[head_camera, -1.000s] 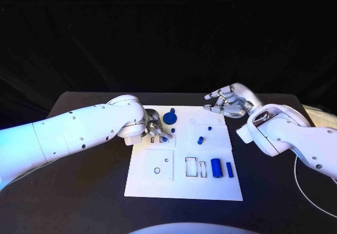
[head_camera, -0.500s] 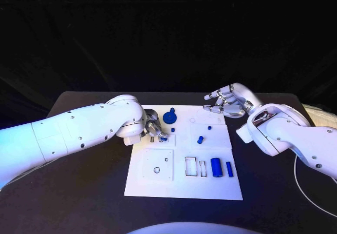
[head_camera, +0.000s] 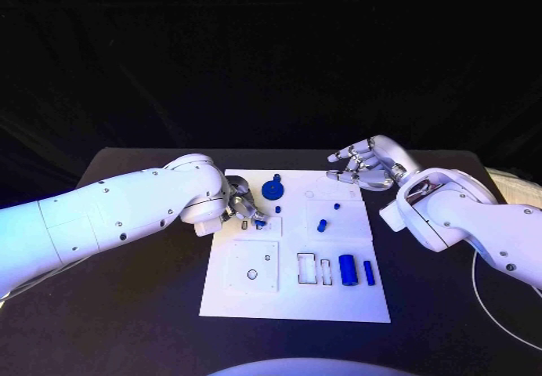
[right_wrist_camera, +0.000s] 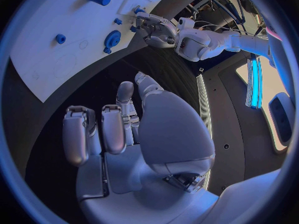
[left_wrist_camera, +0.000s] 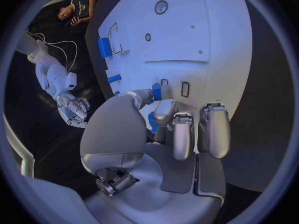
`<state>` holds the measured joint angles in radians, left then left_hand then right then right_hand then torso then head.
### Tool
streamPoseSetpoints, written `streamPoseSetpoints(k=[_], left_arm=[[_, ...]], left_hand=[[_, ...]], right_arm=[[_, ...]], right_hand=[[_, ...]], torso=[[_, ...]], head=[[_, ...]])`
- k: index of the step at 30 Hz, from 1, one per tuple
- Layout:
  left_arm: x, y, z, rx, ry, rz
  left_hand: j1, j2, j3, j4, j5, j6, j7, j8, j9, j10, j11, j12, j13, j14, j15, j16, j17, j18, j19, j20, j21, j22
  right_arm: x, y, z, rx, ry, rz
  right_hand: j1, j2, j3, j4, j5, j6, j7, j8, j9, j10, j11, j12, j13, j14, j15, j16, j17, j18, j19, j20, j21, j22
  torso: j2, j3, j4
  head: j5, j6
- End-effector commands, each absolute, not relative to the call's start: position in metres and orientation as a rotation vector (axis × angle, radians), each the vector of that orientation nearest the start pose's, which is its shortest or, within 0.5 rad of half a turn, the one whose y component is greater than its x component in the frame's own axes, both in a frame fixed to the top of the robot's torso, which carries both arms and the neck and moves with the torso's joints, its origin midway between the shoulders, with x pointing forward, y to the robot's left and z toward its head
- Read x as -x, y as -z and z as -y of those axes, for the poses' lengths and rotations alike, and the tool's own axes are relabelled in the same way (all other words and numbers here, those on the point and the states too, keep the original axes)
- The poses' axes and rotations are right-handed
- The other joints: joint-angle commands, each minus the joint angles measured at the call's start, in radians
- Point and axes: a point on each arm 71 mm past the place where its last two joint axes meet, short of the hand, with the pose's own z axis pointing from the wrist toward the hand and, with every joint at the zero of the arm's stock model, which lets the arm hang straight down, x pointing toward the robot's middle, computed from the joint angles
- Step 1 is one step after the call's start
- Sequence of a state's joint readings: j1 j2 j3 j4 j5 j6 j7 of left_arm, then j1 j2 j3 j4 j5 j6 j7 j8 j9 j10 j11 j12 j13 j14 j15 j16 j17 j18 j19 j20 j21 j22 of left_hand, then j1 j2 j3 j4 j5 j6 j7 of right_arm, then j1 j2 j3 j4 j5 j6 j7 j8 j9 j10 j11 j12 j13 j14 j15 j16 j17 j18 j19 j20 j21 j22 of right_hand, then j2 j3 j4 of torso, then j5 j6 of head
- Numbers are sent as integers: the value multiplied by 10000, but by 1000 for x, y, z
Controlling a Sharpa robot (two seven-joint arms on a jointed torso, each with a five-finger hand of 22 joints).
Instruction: Assemble the parts on the task board
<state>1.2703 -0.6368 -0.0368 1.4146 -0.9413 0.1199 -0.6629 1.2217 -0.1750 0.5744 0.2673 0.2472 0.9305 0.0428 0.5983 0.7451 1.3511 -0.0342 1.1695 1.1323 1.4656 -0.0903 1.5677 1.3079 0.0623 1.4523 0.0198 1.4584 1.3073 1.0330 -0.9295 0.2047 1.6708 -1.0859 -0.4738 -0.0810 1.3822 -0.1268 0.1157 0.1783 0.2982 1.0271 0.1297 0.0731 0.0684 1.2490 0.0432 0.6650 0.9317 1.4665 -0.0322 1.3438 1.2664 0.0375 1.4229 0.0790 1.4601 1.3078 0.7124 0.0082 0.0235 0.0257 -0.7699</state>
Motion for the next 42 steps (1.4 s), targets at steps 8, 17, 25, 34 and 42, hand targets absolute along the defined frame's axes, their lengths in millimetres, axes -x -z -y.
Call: streamPoseSetpoints(k=[8,17,25,34,42], left_arm=[[-498,201,-144,1960,4080,-23196],[-497,202,-142,1055,3440,-22769],[-496,202,-145,822,3185,-22740],[-495,203,-146,624,3054,-22871],[-493,205,-145,226,2945,-23298]], left_hand=[[-85,15,1810,-1770,60,46,-57,35,16,68,-5,50,24,1052,18,30,2629,-151,58,50,11,617],[-90,19,1825,-1790,59,46,-57,32,20,76,-5,59,33,1052,17,30,2629,-158,75,49,27,646],[-95,28,1844,-1815,57,45,-56,29,25,87,-5,69,43,1052,15,30,2629,-159,80,47,32,655],[-100,39,1858,-1831,56,46,-54,27,28,97,-5,80,54,1052,14,30,2629,-163,89,46,40,670],[-104,40,1861,-1837,55,47,-54,27,30,108,-4,99,74,1052,15,30,2629,-164,93,46,44,677]], right_arm=[[-465,156,215,-3628,-9395,-15376],[-465,156,215,-3624,-9409,-15396],[-465,157,215,-3618,-9415,-15419],[-465,157,214,-3602,-9434,-15459],[-465,158,214,-3604,-9440,-15485]], right_hand=[[-59,24,-11,60,54,66,8,27,9,-77,-20,-23,-34,391,17,-83,-33,159,-75,20,-52,445],[-59,24,-11,60,54,66,8,27,9,-77,-20,-23,-34,391,17,-83,-33,159,-75,20,-52,445],[-80,17,-24,77,56,64,9,24,8,-74,-18,-17,-38,390,18,-91,-39,163,-87,20,-63,427],[-80,17,-24,77,56,64,9,24,8,-74,-18,-17,-38,390,18,-91,-39,163,-87,20,-63,427],[-80,17,-24,77,56,64,9,24,8,-74,-18,-17,-38,390,18,-91,-39,163,-87,20,-63,427]], torso=[[9,-12,1],[8,-17,-4],[10,-18,-5],[9,-11,-17],[14,-7,-19]], head=[[0,-18],[45,-46],[59,-59],[84,-77],[96,-93]])
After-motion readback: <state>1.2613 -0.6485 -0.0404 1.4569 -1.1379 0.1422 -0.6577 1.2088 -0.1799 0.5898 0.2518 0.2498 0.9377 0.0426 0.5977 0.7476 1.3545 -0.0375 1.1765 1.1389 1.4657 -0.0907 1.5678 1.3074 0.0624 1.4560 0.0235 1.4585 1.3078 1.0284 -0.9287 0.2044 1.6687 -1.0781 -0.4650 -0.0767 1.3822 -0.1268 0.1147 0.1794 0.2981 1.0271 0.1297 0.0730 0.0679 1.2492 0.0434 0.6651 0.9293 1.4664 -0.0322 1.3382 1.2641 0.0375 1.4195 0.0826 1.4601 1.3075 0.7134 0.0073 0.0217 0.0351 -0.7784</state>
